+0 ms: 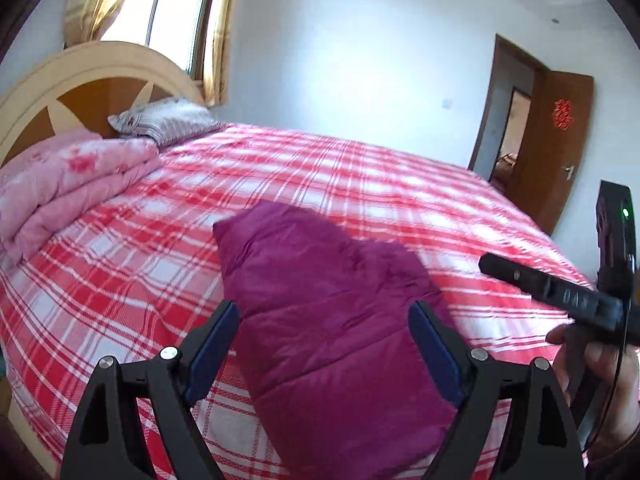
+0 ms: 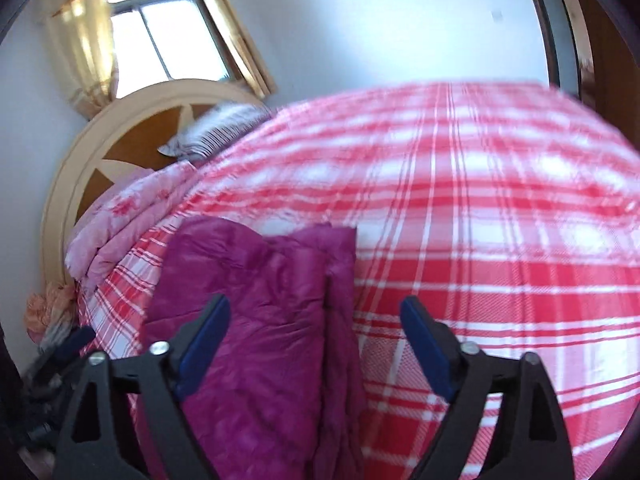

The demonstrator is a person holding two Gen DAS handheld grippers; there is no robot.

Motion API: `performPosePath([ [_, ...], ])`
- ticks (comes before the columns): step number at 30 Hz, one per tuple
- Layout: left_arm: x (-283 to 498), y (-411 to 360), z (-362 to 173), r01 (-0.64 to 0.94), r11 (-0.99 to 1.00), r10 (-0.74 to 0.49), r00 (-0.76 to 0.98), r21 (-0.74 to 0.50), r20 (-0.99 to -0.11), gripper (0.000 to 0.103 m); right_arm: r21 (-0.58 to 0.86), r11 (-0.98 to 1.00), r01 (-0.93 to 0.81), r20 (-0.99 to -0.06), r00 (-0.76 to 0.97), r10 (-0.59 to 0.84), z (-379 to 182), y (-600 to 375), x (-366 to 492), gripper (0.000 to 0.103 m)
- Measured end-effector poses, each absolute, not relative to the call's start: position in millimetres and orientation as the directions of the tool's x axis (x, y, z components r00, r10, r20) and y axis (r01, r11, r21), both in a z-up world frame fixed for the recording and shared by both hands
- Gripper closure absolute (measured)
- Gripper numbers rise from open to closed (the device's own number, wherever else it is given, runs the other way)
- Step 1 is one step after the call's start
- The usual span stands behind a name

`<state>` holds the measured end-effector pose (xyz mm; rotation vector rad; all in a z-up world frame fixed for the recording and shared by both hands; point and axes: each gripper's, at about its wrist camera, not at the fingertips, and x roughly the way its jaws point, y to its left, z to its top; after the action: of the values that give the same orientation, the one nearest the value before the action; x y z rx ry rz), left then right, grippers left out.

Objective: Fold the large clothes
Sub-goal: 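Open both grippers and release the folded jacket onto the bed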

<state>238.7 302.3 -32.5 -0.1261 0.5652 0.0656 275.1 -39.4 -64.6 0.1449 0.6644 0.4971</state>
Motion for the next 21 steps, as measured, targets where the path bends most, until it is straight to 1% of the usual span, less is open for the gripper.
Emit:
performPosePath([
  [5, 224, 296, -10, -0.072, 0.993, 0.014, 0.871, -0.098, -0.491, 0.016, 0.208, 0.885, -0.416, -0.509, 0.727, 0.461, -37, -39, 237, 0.01],
  [8, 218, 295, 0, -0.06, 0.993, 0.007, 0.887, -0.1, -0.462, 0.016, 0.175, 0.892, -0.417, -0.475, 0.758, 0.447, -24, -41, 221, 0.007],
  [11, 217, 295, 4, -0.043, 0.994, -0.007, 0.888, -0.099, -0.46, 0.016, 0.145, 0.898, -0.415, -0.449, 0.781, 0.434, -13, -42, 210, 0.006],
  [19, 216, 301, 6, -0.05, 0.993, -0.005, 0.89, -0.107, -0.455, 0.016, 0.133, 0.887, -0.442, -0.386, 0.802, 0.457, 4, -38, 193, 0.006],
  [21, 216, 302, 6, -0.053, 0.993, -0.001, 0.892, -0.107, -0.453, 0.016, 0.113, 0.888, -0.446, -0.373, 0.809, 0.455, 6, -35, 188, 0.002],
])
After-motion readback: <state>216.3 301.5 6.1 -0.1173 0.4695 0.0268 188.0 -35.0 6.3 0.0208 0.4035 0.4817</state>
